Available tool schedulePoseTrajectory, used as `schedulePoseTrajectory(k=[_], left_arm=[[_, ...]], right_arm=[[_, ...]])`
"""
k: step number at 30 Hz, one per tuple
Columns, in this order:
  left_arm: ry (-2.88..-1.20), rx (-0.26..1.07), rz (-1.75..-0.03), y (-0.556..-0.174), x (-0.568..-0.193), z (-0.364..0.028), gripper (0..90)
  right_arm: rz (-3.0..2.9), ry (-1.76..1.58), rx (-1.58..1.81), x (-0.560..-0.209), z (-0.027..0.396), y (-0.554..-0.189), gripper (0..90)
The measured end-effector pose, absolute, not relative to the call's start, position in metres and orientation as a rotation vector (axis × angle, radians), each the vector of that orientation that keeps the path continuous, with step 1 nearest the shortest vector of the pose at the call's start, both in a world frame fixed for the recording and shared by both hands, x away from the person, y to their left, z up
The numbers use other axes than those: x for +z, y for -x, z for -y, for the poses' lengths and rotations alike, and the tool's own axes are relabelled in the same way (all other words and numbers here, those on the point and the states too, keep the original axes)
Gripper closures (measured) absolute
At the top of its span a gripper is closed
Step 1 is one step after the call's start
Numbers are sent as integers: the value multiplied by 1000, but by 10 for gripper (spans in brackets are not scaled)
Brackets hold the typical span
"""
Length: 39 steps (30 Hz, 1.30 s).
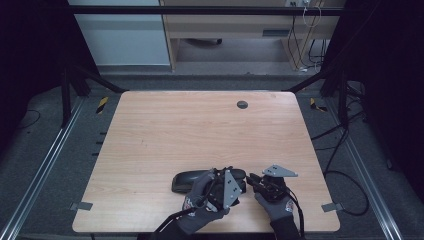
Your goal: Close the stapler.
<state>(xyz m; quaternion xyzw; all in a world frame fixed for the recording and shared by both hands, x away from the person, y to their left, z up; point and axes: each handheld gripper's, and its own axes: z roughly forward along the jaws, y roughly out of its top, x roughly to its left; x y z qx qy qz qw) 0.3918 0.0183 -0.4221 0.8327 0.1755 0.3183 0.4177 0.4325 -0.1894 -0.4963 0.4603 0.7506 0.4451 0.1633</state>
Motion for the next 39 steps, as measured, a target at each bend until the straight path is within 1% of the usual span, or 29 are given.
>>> schedulePoseTrajectory(k=[4, 8, 11, 17, 24, 29, 39], left_arm=[[-2055, 758, -471, -394, -413, -29, 391], [-2029, 708, -511, -397, -407, -40, 393], [-2018, 710, -531, -399, -402, -50, 393], [-1967, 683, -621, -406, -400, -75, 401], [-1940, 691, -727, -413, -406, -110, 408], [-1908, 668, -818, -419, -415, -136, 415], [-1827, 702, -977, -423, -421, -191, 428]], right_arm=[[-2131, -1316, 1263, -496, 190, -433, 743], [-2120, -1315, 1263, -495, 192, -433, 746], [-2112, -1320, 1262, -494, 194, -433, 757], [-2104, -1315, 1262, -492, 198, -434, 822], [-2104, -1318, 1263, -489, 200, -434, 900], [-2096, -1319, 1268, -488, 202, -434, 900], [-2090, -1303, 1279, -484, 204, -435, 900]])
